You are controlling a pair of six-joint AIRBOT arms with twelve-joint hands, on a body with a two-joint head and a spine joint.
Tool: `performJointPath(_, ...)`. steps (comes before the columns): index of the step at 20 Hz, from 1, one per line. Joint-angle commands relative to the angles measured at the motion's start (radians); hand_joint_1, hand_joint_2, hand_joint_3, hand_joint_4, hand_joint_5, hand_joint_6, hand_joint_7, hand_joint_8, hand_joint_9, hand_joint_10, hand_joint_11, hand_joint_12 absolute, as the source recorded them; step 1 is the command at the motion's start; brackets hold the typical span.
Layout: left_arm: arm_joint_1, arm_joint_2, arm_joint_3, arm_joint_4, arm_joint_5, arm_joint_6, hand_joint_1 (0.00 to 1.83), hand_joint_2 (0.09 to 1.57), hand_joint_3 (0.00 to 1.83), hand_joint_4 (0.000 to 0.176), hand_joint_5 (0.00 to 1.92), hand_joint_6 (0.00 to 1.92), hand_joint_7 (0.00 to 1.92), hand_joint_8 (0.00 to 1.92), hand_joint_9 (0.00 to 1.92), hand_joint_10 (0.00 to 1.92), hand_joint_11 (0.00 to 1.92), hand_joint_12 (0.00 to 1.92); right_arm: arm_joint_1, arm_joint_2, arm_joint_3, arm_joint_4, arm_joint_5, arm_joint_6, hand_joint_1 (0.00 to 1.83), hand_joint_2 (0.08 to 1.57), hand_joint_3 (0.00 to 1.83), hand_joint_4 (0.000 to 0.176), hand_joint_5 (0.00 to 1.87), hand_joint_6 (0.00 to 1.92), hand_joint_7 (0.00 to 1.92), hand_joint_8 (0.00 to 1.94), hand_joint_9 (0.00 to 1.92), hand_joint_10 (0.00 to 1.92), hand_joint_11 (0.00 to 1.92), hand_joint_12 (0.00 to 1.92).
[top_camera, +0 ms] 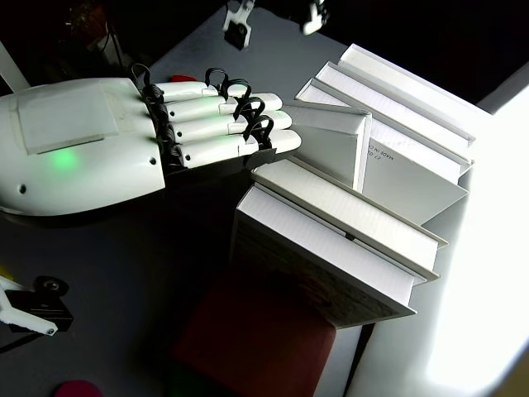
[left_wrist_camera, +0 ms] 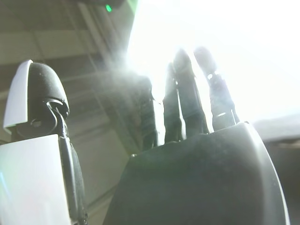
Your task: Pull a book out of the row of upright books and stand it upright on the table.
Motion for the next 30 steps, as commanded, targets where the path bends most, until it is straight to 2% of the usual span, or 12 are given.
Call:
performJointPath(1,-0.002,0.002,-0.002,-0.050,-0.118,-0.009,0.91,1.00,0.01,0.068,0.40,0.01,0.33,0.00,0.39,0.00,0.00,1.11,-0.014,0.001,-0.006,0.012,0.020,-0.003,0.00,1.05,0.00,0.176,0.23,0.02,0.00,0.00,0.00,0.00,0.00,0.00)
performJointPath(13,0.004,-0.003,-0.004,-0.051,-0.119,-0.009,0.93,0.97,0.00,0.075,0.39,0.00,0.31,0.00,0.41,0.01,0.00,1.16,-0.095,0.019,-0.031,0.124,0.057,-0.046,0.00,1.10,0.02,0.160,0.28,0.04,0.00,0.00,0.00,0.00,0.00,0.00)
performJointPath(14,0.005,-0.005,-0.004,-0.051,-0.119,-0.009,0.91,0.96,0.00,0.063,0.37,0.00,0.32,0.00,0.42,0.01,0.00,1.19,-0.095,0.029,-0.041,0.125,0.065,-0.046,0.00,1.14,0.03,0.131,0.28,0.04,0.00,0.00,0.00,0.00,0.00,0.00)
performJointPath(15,0.006,-0.006,-0.004,-0.051,-0.119,-0.009,0.89,0.97,0.00,0.058,0.36,0.00,0.31,0.00,0.42,0.01,0.00,1.23,-0.095,0.040,-0.053,0.125,0.074,-0.046,0.00,1.19,0.02,0.051,0.32,0.03,0.00,0.00,0.00,0.00,0.00,0.00)
performJointPath(17,0.007,-0.010,-0.004,-0.051,-0.118,-0.009,0.91,0.95,0.00,0.053,0.38,0.01,0.33,0.00,0.44,0.02,0.00,1.26,-0.094,0.055,-0.081,0.126,0.101,-0.046,0.00,1.22,0.02,0.067,0.28,0.00,0.00,0.00,0.00,0.00,0.00,0.00)
performJointPath(19,0.011,-0.013,-0.004,-0.051,-0.118,-0.009,0.90,0.96,0.00,0.044,0.36,0.00,0.33,0.00,0.45,0.02,0.00,1.32,-0.051,0.102,-0.126,0.126,0.132,-0.046,0.06,1.28,0.02,0.000,0.31,0.01,0.00,0.00,0.00,0.00,0.00,0.00)
performJointPath(20,0.012,-0.016,-0.004,-0.051,-0.118,-0.009,0.92,0.95,0.00,0.043,0.37,0.00,0.33,0.00,0.45,0.02,0.00,1.31,-0.036,0.136,-0.150,0.126,0.153,-0.046,0.15,1.28,0.01,0.000,0.25,0.01,0.00,0.00,0.00,0.00,0.00,0.00)
performJointPath(21,0.015,-0.019,-0.004,-0.051,-0.118,-0.009,0.95,0.96,0.00,0.037,0.37,0.00,0.33,0.00,0.45,0.01,0.00,1.30,-0.023,0.154,-0.165,0.126,0.167,-0.046,0.23,1.27,0.00,0.070,0.23,0.00,0.03,0.01,0.05,0.00,0.00,0.38)
performJointPath(22,0.018,-0.022,-0.004,-0.053,-0.117,-0.009,0.95,0.96,0.00,0.037,0.37,0.00,0.33,0.00,0.44,0.01,0.00,1.28,-0.010,0.165,-0.172,0.126,0.181,-0.046,0.25,1.26,0.00,0.032,0.24,0.01,0.04,0.01,0.01,0.00,0.00,0.27)
performJointPath(25,0.021,-0.027,-0.002,-0.053,-0.116,-0.009,0.94,0.97,0.00,0.052,0.38,0.00,0.33,0.00,0.44,0.01,0.00,1.30,0.050,0.180,-0.178,0.094,0.191,-0.037,0.27,1.20,0.00,0.029,0.16,0.01,0.08,0.01,0.05,0.02,0.00,0.72)
performJointPath(28,0.021,-0.029,-0.002,-0.049,-0.115,-0.009,0.96,0.96,0.00,0.054,0.40,0.01,0.36,0.00,0.45,0.01,0.00,1.25,0.112,0.179,-0.173,0.041,0.177,-0.004,0.40,1.23,0.00,0.032,0.16,0.04,0.12,0.01,0.03,0.02,0.00,0.02)
performJointPath(30,0.021,-0.032,-0.004,-0.044,-0.111,-0.009,0.96,0.99,0.01,0.062,0.40,0.01,0.34,0.00,0.45,0.01,0.00,1.25,0.135,0.178,-0.173,0.011,0.177,0.016,0.45,1.21,0.01,0.045,0.18,0.01,0.15,0.00,0.09,0.01,0.00,0.28)
